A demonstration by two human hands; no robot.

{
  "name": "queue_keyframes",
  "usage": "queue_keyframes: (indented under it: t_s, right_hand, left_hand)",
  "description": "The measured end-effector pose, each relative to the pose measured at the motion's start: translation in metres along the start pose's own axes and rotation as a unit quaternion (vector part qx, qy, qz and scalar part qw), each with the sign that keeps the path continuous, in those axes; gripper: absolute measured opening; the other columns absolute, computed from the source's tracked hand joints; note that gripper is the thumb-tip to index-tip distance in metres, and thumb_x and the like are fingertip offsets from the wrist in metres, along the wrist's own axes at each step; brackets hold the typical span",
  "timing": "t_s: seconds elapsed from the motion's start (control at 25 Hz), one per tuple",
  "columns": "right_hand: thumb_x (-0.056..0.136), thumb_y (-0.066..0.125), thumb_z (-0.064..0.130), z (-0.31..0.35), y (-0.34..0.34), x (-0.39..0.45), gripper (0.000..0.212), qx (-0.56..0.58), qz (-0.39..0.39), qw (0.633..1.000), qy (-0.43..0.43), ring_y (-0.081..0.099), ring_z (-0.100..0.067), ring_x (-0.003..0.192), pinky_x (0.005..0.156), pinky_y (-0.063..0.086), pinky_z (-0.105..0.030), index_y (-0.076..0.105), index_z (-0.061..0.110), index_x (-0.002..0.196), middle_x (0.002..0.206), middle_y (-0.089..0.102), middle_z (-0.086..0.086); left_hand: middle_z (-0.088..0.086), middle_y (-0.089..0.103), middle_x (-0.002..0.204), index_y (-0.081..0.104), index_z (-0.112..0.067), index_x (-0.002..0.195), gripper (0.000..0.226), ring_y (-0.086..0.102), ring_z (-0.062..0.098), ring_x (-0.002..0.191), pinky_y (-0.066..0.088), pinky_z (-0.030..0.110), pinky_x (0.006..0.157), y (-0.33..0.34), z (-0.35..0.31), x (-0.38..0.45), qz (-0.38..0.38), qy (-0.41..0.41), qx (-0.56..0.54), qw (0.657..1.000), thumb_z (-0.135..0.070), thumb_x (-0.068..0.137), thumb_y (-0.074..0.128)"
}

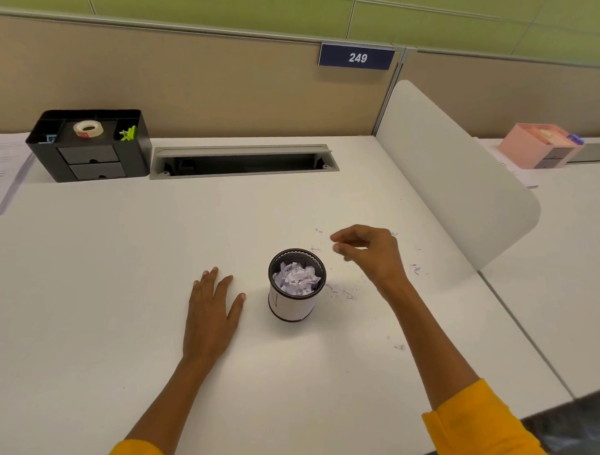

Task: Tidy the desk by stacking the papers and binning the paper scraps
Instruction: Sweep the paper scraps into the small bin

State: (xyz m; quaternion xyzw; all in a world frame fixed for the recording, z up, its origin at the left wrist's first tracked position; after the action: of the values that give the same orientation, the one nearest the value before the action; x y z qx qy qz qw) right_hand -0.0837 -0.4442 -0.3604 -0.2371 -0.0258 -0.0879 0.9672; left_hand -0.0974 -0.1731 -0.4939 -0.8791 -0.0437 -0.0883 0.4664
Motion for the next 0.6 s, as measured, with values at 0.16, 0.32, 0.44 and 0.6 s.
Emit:
queue_keyframes:
  t_s: [0.16, 0.32, 0.44, 0.6]
  right_hand:
    - [0.084, 0.067, 0.014, -0.069, -0.036, 0.0, 0.017, -0.098, -0.117, 0.985, 0.076, 0.063, -0.007, 0.093, 0.079, 0.043, -0.009, 0.07, 0.016, 0.101, 0.104, 0.07, 0.003]
    - [0.091, 0.059, 0.03, -0.139, -0.061, -0.007, 0.052, -0.206, -0.123, 0.957, 0.166, 0.038, -0.025, 0.135, 0.112, 0.027, -0.032, 0.046, 0.008, 0.136, 0.144, 0.045, -0.01]
    - [0.095, 0.051, 0.034, -0.153, -0.056, 0.0, 0.063, -0.261, -0.081, 0.947, 0.167, 0.02, -0.028, 0.144, 0.117, 0.016, -0.038, 0.029, 0.005, 0.145, 0.154, 0.027, -0.015]
    - [0.099, 0.041, 0.036, -0.133, -0.02, 0.009, 0.064, -0.274, 0.027, 0.954, 0.12, 0.004, -0.022, 0.148, 0.118, 0.0, -0.034, 0.015, 0.007, 0.15, 0.159, 0.009, -0.01]
  left_hand:
    - [0.012, 0.032, 0.149, 0.051, -0.01, 0.131, 0.044, 0.022, 0.027, 0.141, 0.013, 0.036, 0.117, 0.001, 0.002, -0.001, -0.003, 0.001, 0.002, 1.0, -0.032, 0.092, 0.052]
    - [0.012, 0.036, 0.148, 0.053, -0.009, 0.128, 0.044, 0.026, 0.027, 0.14, 0.015, 0.037, 0.116, 0.003, 0.003, 0.001, -0.007, 0.005, 0.006, 1.0, -0.032, 0.091, 0.054]
    - [0.012, 0.037, 0.147, 0.054, -0.009, 0.127, 0.043, 0.027, 0.027, 0.139, 0.015, 0.037, 0.116, 0.003, 0.003, 0.002, -0.008, 0.008, 0.013, 1.0, -0.032, 0.091, 0.054]
    - [0.011, 0.037, 0.147, 0.054, -0.01, 0.127, 0.044, 0.027, 0.026, 0.139, 0.015, 0.036, 0.116, 0.003, 0.004, 0.001, -0.009, 0.004, 0.014, 1.0, -0.036, 0.092, 0.051]
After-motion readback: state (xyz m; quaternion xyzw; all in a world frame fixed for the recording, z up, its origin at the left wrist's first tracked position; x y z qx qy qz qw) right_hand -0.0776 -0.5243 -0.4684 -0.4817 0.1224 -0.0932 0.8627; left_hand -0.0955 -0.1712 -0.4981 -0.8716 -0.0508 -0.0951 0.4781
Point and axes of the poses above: each hand's wrist, its own x-axis towards the middle knuckle, its own y-axis out of the palm, z = x × y, the point moved 3 cm from there along x, towards the middle knuckle
